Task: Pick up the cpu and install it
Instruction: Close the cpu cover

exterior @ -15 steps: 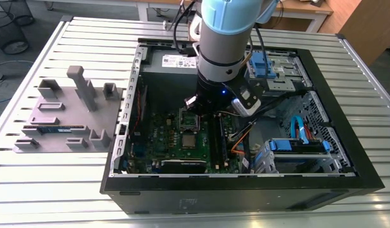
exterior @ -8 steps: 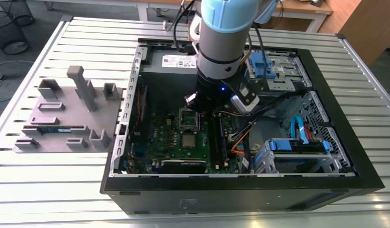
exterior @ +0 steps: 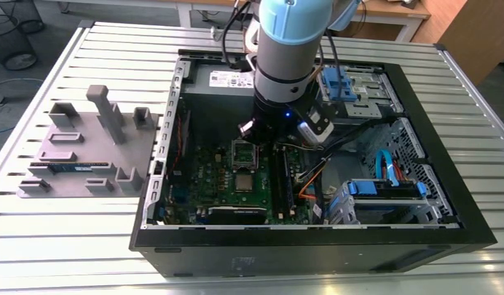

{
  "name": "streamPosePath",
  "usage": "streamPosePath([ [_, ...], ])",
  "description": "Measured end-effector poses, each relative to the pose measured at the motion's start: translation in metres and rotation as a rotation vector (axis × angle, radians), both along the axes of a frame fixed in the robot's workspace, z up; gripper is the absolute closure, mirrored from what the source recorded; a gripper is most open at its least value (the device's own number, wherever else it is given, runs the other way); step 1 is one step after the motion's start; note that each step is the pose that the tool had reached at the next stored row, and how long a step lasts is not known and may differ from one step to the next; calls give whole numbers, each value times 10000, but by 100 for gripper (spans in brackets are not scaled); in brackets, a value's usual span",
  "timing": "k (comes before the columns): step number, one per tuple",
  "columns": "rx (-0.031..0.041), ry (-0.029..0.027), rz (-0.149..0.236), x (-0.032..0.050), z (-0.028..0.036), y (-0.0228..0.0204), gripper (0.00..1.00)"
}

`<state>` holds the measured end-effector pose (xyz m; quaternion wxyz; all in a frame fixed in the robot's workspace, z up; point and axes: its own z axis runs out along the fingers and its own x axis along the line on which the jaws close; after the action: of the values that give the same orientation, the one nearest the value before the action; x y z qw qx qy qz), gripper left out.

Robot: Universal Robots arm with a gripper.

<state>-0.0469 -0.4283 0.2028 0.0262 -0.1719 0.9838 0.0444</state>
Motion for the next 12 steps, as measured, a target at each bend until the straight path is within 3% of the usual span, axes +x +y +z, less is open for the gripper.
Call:
streamPosePath([
  [5,4,0,312,-2,-8,6,89],
  [12,152,-4,312,-22,-17,45,89],
])
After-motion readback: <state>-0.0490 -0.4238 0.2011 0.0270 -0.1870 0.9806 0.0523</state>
